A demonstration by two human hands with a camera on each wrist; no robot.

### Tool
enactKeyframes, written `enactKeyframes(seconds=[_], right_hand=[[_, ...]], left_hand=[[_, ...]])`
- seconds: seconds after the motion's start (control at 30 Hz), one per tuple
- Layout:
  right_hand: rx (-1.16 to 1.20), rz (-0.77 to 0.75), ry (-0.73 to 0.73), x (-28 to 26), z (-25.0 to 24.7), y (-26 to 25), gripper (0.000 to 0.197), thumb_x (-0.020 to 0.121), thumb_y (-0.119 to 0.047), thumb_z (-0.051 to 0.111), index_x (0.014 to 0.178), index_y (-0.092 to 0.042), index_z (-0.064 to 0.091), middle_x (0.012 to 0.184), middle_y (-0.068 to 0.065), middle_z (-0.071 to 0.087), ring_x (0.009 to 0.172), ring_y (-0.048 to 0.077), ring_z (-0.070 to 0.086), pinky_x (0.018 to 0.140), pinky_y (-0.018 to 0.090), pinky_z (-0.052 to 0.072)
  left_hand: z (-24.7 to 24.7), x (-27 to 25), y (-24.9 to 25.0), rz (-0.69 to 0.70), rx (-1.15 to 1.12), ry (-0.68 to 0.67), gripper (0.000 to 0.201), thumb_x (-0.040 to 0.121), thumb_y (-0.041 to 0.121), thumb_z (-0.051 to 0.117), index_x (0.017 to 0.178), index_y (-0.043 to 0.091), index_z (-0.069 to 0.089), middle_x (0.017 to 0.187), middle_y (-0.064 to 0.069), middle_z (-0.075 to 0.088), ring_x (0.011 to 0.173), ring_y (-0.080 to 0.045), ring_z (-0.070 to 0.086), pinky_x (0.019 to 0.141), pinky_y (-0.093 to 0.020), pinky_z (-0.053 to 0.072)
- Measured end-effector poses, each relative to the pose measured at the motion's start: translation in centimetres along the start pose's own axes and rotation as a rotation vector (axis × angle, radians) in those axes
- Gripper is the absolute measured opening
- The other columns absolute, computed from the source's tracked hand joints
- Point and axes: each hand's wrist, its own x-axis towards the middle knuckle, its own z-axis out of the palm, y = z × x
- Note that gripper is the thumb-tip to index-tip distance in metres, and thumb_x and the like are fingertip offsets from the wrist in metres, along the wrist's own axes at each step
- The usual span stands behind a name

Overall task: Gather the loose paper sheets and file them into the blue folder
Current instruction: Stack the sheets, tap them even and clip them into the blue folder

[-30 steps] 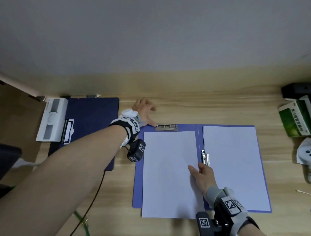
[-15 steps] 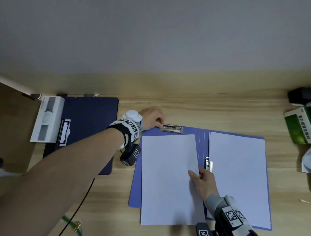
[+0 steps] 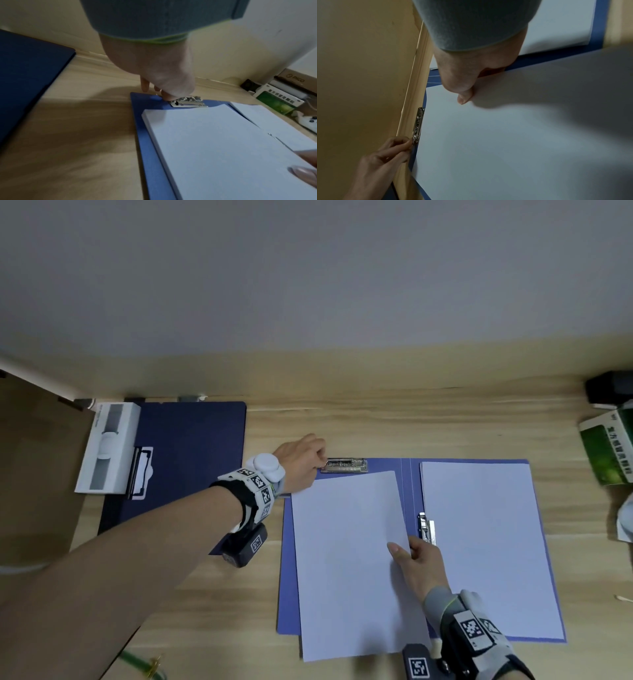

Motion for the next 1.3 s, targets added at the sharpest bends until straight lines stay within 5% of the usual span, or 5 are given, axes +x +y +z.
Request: enactKeyframes(seconds=[0.43,0.6,0.83,1.0,1.3], right_hand=[[-0.072,-0.005,0.083,-0.4,0.7,-1.0,0.025,0.088,-0.014,0.069,0.070,0.000,0.060,0.061,0.013,0.058,0.062,0.022,0.046,0.055,0.025,0.035],[-0.073,-0.025,0.056,-0.6,0.5,-1.3,0.014,0.089,-0.013,0.069,0.084,0.000,0.069,0.075,0.014,0.069,0.067,0.022,0.054,0.060,0.019,0.041],[-0.040,0.016,0.016,-1.1,0.0,-2.3,0.012,0.089,-0.012,0.068,0.079,-0.005,0.068,0.066,0.000,0.064,0.063,0.018,0.055,0.062,0.026,0.042],[0.019,0.061,0.013,-0.8,-0.3,-1.4,0.032,0.086,-0.018,0.071,0.090,0.013,0.064,0.084,0.031,0.067,0.071,0.019,0.053,0.074,0.035,0.049],[0.052,0.041,0.013,-1.1,-0.1,-1.6,0.035,0.089,-0.011,0.069,0.100,0.021,0.060,0.109,0.038,0.059,0.094,0.039,0.067,0.092,0.044,0.049]], left_hand=[[-2.5,-0.4,1.0,-0.268,-0.508,0.128,0.036,0.078,0.000,0.048,0.078,0.017,0.079,0.083,0.012,0.069,0.084,-0.012,0.064,0.080,-0.034,0.054],[-4.5,0.4,4.6,-0.264,-1.138,0.068,0.045,0.090,-0.010,0.049,0.134,0.001,0.054,0.122,-0.006,0.065,0.101,-0.017,0.063,0.067,-0.016,0.051],[-4.0,-2.2,2.6,-0.435,-0.937,0.149,0.037,0.093,-0.004,0.046,0.124,0.004,0.063,0.114,-0.013,0.070,0.103,-0.020,0.064,0.098,-0.036,0.051],[-1.4,-6.0,1.2,-0.727,-0.775,0.165,0.023,0.085,0.013,0.049,0.078,0.016,0.071,0.076,-0.001,0.073,0.076,-0.024,0.071,0.080,-0.044,0.059],[0.6,-8.6,3.5,-0.867,-0.949,-0.104,0.044,0.096,0.047,0.046,0.108,0.007,0.061,0.089,-0.009,0.074,0.076,-0.028,0.072,0.060,-0.031,0.053]])
